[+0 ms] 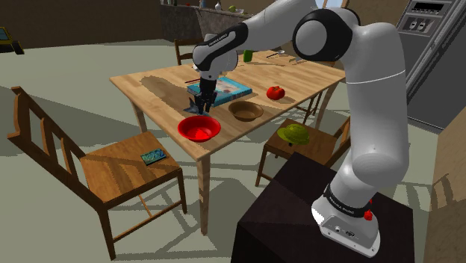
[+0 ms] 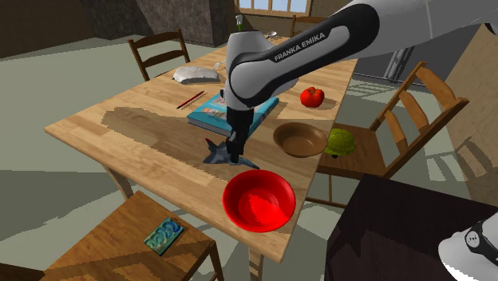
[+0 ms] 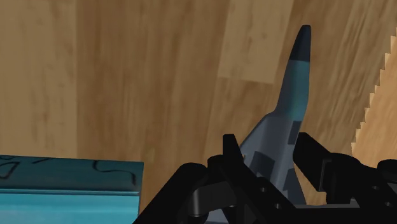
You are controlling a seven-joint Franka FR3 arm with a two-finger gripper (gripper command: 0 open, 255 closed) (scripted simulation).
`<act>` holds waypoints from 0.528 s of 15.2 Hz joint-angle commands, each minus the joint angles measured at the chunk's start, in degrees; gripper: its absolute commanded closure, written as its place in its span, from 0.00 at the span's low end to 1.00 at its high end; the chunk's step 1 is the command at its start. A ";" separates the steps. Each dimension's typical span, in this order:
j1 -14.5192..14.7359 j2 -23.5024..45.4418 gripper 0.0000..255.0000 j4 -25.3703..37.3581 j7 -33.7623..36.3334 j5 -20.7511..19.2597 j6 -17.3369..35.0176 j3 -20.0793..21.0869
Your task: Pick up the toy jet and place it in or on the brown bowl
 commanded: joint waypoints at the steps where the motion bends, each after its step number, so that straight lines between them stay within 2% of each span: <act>1: 0.00 0.02 1.00 -0.01 0.00 0.00 0.00 0.00; 8: 0.08 -2.07 1.00 1.52 0.92 -0.68 -3.51 -0.30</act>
